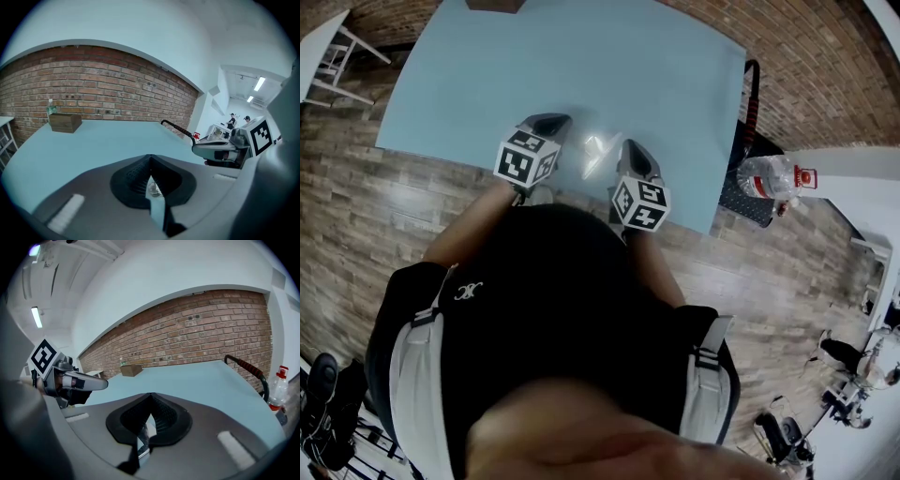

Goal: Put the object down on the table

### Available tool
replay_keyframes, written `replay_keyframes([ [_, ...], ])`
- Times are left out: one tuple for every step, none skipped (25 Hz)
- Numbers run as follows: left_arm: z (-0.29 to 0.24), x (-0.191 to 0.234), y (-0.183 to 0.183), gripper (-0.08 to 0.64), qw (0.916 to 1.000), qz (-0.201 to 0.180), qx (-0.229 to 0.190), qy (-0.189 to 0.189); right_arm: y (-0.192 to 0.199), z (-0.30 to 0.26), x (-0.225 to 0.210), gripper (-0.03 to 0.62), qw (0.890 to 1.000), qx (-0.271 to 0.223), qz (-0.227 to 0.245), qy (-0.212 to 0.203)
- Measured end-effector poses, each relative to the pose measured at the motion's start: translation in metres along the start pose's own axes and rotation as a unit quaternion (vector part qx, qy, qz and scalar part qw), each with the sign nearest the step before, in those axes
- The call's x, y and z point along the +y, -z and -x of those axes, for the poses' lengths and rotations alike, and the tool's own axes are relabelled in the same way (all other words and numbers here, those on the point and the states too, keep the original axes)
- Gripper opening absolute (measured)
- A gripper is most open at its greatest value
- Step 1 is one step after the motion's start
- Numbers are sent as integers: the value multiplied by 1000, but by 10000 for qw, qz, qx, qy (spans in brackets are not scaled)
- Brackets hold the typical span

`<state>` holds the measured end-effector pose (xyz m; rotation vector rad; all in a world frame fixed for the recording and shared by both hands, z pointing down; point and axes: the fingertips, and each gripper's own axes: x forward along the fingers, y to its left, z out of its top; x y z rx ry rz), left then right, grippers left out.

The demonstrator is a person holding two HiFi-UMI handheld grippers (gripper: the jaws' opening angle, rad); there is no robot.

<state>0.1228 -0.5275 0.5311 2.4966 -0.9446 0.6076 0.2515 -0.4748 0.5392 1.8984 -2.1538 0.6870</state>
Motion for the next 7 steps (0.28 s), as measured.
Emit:
replay_keyframes([
  [0,0,0,0,10000,-4,5,-4,0,-1,1,12,10000,-1,6,-15],
  [0,1,0,0,10000,-8,11,-4,-1,-1,2,12,10000,0,11,-30],
  [0,1,0,0,10000,-10,17,-2,-1,-2,2,12,10000,3,14,-43],
  [0,1,0,0,10000,-9,22,0,-1,-2,2,12,10000,10,16,-53],
  [0,1,0,0,10000,-7,27,2,0,-3,3,12,10000,17,17,-61],
  [0,1,0,0,10000,-4,33,3,0,-3,3,12,10000,25,17,-68],
  [0,1,0,0,10000,-2,38,4,1,-3,4,12,10000,33,18,-75],
])
